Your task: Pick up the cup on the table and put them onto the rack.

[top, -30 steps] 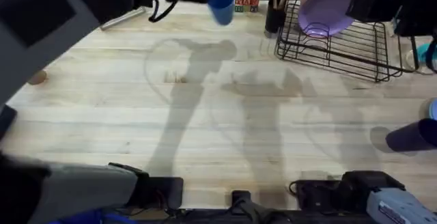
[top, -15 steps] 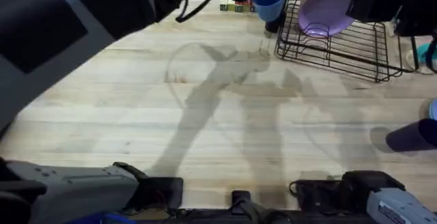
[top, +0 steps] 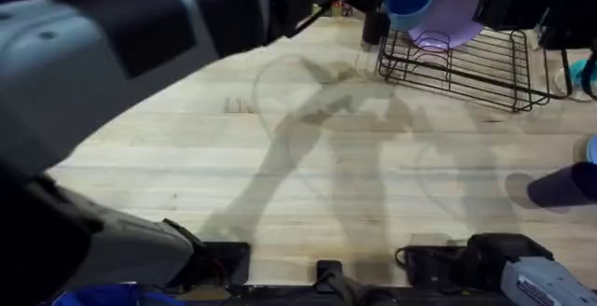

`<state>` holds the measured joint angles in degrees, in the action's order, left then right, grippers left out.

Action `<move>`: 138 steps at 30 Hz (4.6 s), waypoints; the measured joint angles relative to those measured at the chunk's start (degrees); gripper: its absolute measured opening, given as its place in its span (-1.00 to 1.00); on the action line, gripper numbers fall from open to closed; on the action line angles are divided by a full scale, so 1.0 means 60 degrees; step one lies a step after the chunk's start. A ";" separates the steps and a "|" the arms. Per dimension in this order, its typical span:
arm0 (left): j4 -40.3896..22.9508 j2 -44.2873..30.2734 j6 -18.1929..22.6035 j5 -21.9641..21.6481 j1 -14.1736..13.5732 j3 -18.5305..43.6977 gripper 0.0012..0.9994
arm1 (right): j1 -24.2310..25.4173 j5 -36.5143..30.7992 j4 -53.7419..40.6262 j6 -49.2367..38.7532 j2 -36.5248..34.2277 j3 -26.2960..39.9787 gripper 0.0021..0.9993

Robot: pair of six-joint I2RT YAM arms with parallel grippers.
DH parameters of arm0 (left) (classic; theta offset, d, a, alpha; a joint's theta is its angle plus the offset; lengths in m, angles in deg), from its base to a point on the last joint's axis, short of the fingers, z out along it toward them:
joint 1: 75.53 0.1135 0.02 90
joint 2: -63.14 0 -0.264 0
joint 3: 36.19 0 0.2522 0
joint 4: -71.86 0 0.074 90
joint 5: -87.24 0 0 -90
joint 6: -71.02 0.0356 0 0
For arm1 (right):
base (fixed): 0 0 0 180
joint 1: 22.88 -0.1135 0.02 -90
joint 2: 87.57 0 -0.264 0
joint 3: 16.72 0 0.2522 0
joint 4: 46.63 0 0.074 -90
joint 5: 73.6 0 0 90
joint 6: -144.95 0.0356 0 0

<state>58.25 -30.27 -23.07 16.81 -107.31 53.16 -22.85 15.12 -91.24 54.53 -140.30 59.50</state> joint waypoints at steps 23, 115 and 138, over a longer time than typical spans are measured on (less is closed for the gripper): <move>0.1785 -0.2055 -0.0621 -0.0661 -0.0119 0.0000 -0.92 | 0.0000 0.0000 0.0000 -0.0001 0.0000 0.0002 0.99; -0.0093 -0.4048 -0.1477 -0.2291 -0.0859 0.1592 -0.92 | 0.0000 0.0000 0.0011 0.0002 -0.0437 0.0011 0.99; 0.0055 -0.4048 -0.1582 -0.2157 -0.0877 0.1592 -0.45 | 0.0000 0.0000 0.0010 0.0002 -0.0437 0.0011 0.99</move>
<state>58.58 -54.55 -32.56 3.87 -112.57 62.71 -22.85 15.12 -91.18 54.54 -142.92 59.56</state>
